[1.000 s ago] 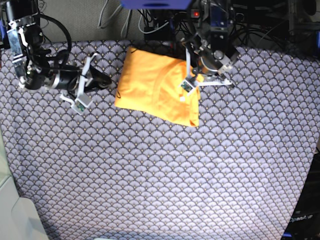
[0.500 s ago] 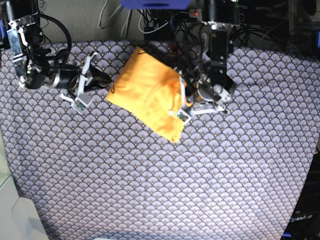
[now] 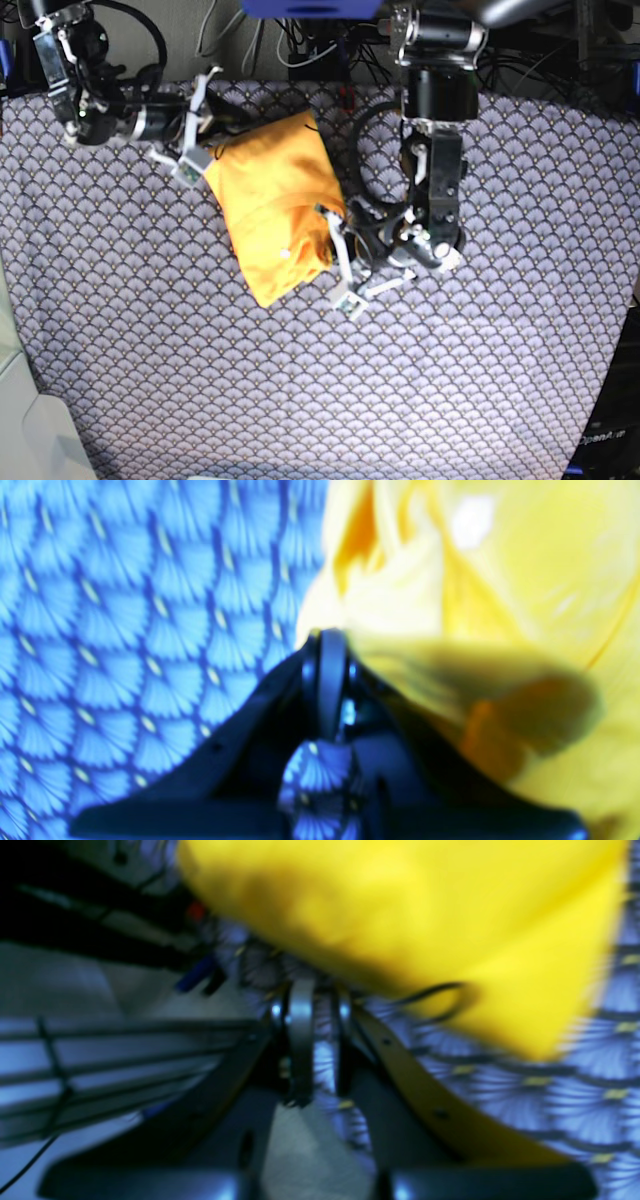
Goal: Fold the T-shirt properly
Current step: 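Push the bundle's side with the left gripper to straighten it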
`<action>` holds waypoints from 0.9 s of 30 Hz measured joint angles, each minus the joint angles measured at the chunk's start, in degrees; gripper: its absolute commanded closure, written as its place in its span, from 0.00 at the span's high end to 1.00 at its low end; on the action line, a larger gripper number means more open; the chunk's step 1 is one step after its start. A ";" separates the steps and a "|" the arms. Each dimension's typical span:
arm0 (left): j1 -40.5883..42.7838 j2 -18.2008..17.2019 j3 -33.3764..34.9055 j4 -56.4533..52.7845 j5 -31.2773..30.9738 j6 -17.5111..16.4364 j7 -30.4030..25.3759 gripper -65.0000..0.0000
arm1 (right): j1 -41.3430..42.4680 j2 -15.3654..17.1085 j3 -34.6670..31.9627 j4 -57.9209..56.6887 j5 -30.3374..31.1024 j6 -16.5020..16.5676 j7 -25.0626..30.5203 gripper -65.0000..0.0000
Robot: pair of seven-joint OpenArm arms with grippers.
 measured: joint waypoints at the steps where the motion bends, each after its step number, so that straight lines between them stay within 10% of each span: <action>1: -0.59 -0.02 0.00 -0.15 0.02 -0.02 0.11 0.00 | -0.63 0.02 0.00 0.63 0.15 0.00 0.02 0.07; 14: 4.07 -3.37 -6.36 4.61 -0.11 0.00 1.11 0.00 | 1.44 6.54 8.33 2.36 -0.09 -0.04 -0.07 0.07; 27: 4.09 0.07 -5.79 0.74 -0.17 -0.28 -2.29 0.00 | 6.64 3.34 7.43 -5.16 -0.04 -0.02 0.15 0.07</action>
